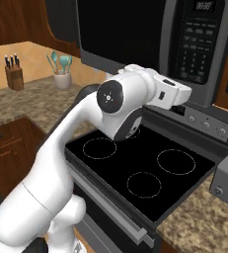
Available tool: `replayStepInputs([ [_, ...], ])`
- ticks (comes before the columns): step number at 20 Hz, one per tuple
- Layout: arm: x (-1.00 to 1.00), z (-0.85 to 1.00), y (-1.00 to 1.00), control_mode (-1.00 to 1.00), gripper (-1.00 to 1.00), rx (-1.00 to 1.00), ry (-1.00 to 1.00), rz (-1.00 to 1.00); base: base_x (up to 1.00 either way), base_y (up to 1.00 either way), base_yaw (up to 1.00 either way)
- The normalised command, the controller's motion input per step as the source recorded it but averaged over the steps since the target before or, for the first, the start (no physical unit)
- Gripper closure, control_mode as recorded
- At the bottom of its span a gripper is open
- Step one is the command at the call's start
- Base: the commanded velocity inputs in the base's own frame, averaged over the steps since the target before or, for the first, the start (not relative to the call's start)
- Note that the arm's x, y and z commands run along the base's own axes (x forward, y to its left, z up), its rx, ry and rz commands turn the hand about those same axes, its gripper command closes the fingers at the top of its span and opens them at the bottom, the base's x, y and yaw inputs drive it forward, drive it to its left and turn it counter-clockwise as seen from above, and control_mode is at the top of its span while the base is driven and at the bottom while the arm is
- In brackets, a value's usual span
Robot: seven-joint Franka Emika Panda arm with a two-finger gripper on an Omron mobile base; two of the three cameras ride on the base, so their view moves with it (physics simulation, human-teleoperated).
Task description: Pick the potato from the sink and place it in the bowl. Then pick the bowl and place it in the microwave. Then close the microwave door and press the start button.
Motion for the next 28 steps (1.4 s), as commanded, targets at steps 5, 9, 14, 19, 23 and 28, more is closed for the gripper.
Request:
replayStepInputs([
  [5,0.3,0.0,-0.19,-1.0,1.0,0.01,0.0,0.0,0.0,0.0,0.0],
  [9,0.39,0.0,-0.19,-1.0,1.0,0.01,0.0,0.0,0.0,0.0,0.0],
  [14,0.28,0.0,-0.19,-1.0,1.0,0.01,0.0,0.0,0.0,0.0,0.0],
  [19,0.05,-0.05,-0.17,-1.0,1.0,0.0,0.0,0.0,0.0,0.0,0.0],
  [23,0.11,-0.13,0.0,-1.0,1.0,0.0,0.0,0.0,0.0,0.0,0.0],
  [28,0.23,-0.11,0.0,-1.0,1.0,0.0,0.0,0.0,0.0,0.0,0.0],
])
